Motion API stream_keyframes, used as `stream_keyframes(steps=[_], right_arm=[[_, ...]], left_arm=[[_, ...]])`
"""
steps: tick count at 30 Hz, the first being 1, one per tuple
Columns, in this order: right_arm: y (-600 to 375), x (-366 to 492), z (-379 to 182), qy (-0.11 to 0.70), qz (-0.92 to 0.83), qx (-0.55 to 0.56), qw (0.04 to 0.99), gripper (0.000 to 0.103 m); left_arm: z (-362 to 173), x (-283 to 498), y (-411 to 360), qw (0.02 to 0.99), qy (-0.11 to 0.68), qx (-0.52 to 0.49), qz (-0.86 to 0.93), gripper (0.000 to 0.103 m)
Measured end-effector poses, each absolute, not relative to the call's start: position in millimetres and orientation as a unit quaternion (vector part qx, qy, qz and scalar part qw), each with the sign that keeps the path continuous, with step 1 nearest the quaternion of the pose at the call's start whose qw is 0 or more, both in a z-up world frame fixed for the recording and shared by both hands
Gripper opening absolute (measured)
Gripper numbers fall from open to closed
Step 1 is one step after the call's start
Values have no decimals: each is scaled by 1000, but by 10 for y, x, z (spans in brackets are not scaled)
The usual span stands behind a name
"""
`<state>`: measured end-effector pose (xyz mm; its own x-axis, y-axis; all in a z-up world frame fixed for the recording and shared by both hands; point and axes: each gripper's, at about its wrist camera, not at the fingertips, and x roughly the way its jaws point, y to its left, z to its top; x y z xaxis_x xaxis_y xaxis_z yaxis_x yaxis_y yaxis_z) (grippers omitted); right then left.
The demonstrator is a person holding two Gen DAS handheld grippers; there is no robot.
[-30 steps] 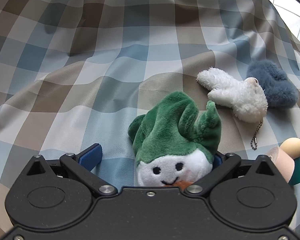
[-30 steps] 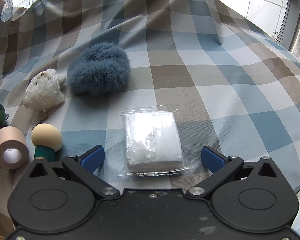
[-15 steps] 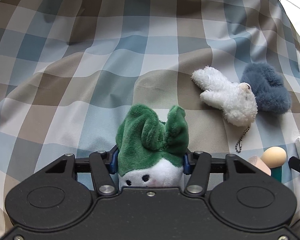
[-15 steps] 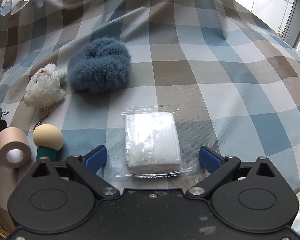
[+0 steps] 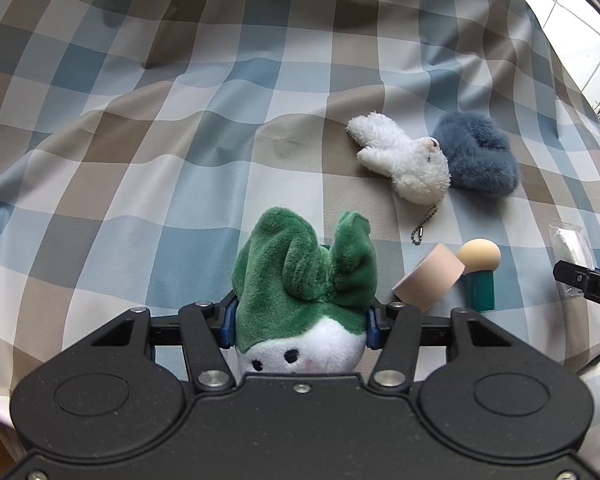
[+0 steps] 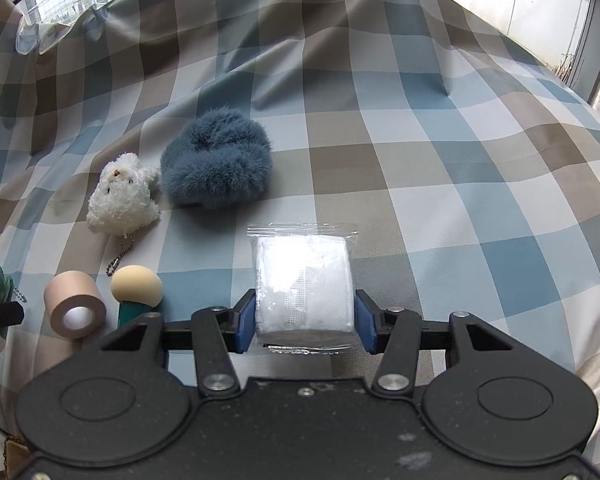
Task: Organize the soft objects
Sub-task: 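Carry the snowman and gauze pack over the basket with both tools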
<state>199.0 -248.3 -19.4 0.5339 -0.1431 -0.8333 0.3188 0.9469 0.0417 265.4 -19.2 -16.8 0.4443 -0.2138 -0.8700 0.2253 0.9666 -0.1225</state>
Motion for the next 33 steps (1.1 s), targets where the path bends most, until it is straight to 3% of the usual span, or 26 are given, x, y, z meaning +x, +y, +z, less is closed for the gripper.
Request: stream_keyframes(steps=[14,33], right_arm=[[-2188,1139,717,394,-55,127,909,50],[-1479,118,456,487,57,47,870,50]], left_arm=[[420,1855,13,872,460,2,-167,53],[-81,1003,77,810,562,21,-166,54]])
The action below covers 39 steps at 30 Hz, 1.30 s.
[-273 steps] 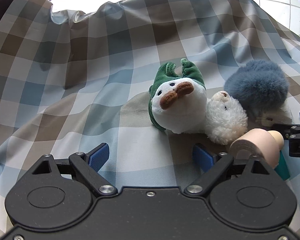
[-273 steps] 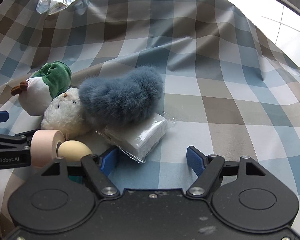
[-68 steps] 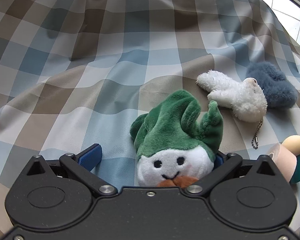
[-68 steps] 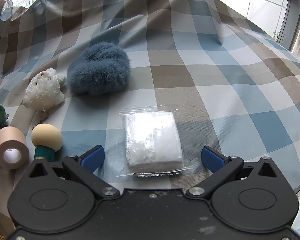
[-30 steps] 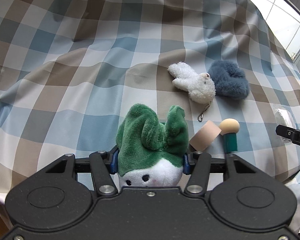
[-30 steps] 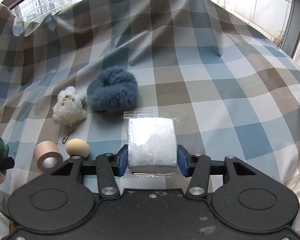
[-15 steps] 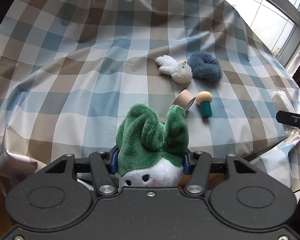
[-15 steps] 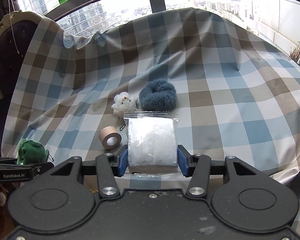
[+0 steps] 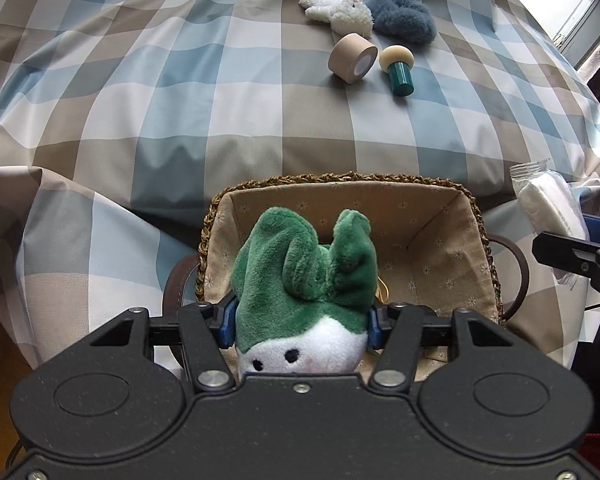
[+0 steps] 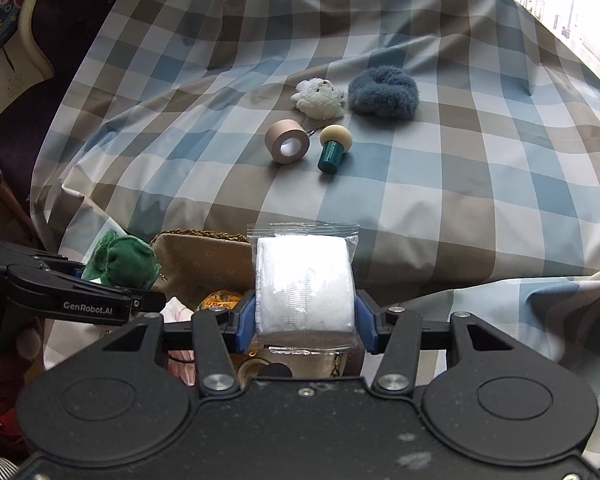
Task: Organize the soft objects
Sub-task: 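Carry the snowman and gauze pack over the basket with both tools, then open both tools to drop the snowman and gauze pack into the basket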
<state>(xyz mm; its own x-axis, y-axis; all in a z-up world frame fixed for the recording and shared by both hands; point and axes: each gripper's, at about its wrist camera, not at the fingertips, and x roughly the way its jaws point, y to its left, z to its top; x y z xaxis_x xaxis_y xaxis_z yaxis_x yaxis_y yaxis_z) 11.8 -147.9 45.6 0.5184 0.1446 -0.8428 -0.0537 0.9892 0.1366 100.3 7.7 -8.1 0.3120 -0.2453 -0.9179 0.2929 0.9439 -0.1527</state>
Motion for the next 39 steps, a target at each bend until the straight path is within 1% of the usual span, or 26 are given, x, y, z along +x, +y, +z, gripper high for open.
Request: stream_keyframes(steps=[10,12,14,15,17,39], right_arm=[[-1343,107,457,488,85,46,867,52],[-1341,126,447,491,85,45,866,53],[-1336,136,438,493,86,45,865,53],[-1338,140,433,493,86,46,864,57],[-1343,152,429,493,84,46,865,59],[-1341,191,378,492,75,41,866,59]], left_arm=[[-167,866,71,797,580,33,-164,57],[-163,859,65,798,578,33,-168,61],[-148,855,56,800,574,34,-170,68],[-138,854,53,802,571,35,-170,68],[-121,855,52,807,565,35,-169,70],[-126,872,48,813,559,48,-154,70]])
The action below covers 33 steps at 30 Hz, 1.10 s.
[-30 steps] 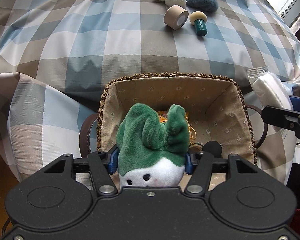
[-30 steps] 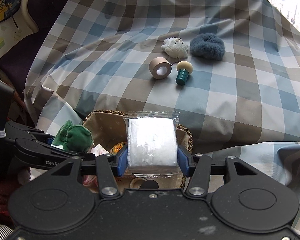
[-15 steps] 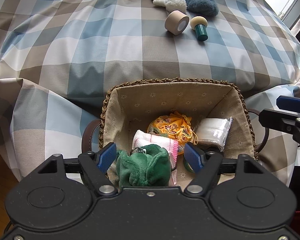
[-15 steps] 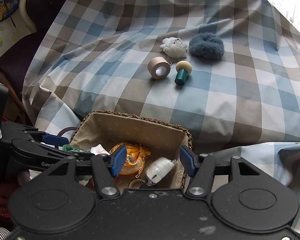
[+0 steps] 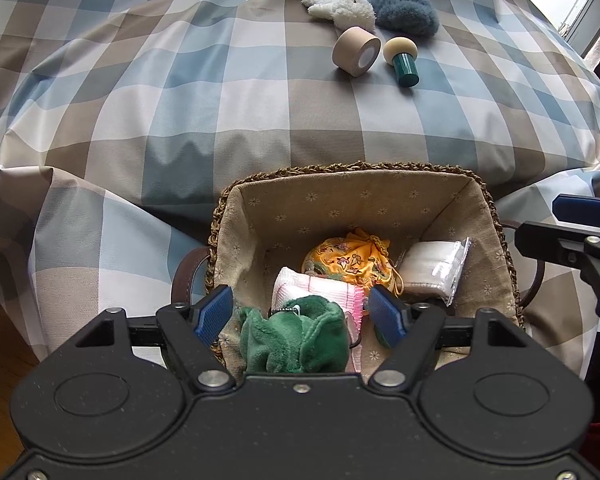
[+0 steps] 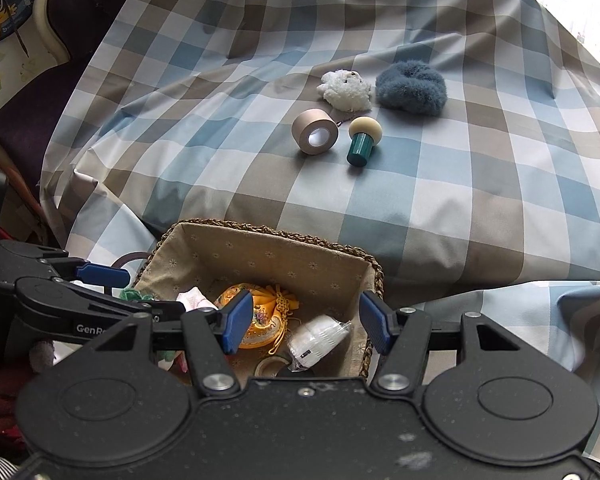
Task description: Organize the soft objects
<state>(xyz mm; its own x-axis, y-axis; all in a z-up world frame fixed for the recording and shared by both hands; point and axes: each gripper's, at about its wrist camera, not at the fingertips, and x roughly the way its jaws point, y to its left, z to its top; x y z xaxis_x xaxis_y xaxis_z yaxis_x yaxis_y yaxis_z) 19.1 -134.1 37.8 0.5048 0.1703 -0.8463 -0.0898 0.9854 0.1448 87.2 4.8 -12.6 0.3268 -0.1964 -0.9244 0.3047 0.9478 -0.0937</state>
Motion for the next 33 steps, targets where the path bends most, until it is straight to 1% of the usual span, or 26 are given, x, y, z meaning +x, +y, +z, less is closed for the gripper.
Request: stream_keyframes(steps=[16,33], right_arm=[[-1377,408,354,480,48,26,876,59],[-1533,1009,232,431,-17,-14,902,60]], left_arm=[[-43,1096,73,833,532,45,-146,70],[33,1651,-149,873,455,85,-155,70]])
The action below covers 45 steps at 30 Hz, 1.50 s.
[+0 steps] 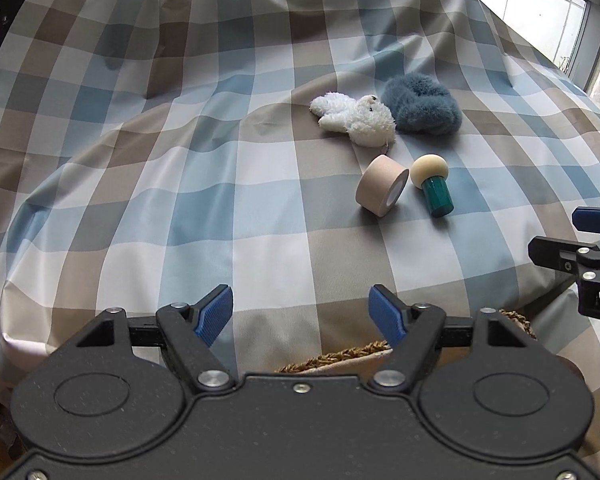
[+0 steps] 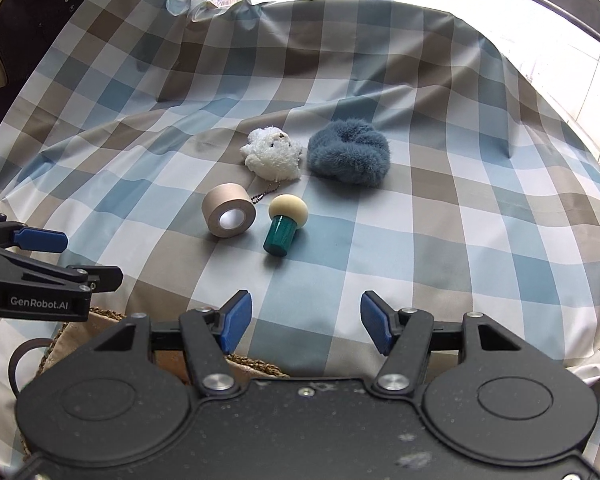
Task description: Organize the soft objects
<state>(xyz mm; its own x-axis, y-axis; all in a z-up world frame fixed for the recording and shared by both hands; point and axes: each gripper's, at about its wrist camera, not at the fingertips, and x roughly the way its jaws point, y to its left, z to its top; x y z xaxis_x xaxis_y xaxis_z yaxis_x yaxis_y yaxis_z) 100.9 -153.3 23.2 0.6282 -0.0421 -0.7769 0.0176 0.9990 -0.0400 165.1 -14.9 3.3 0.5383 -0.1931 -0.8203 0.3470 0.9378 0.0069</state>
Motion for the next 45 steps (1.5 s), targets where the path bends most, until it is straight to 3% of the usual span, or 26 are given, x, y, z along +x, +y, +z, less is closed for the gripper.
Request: stream_keyframes(steps=[13,25,36,39,45], right_arm=[[-1710,1544,-107,431,-46,-10,901,61],[-1750,1524,-254,447,-42,-4,894,61],[-1536,1776,-294,441,-6,-14,897,62],[-1468,1883,-353,446,5,-16,895,62],[-1413,2093,-514,445,-1,-63,893,62]], left_arm=[[-111,2165,-374,888,421,72,-170,70],[-351,2453,-782,891,399,112,-184,71],[-414,3063,-359,918,375,22,-123,72],[-450,3081,-328,928,353,29,-113,78],[-524,3044,-353,943,304,59,-120,82]])
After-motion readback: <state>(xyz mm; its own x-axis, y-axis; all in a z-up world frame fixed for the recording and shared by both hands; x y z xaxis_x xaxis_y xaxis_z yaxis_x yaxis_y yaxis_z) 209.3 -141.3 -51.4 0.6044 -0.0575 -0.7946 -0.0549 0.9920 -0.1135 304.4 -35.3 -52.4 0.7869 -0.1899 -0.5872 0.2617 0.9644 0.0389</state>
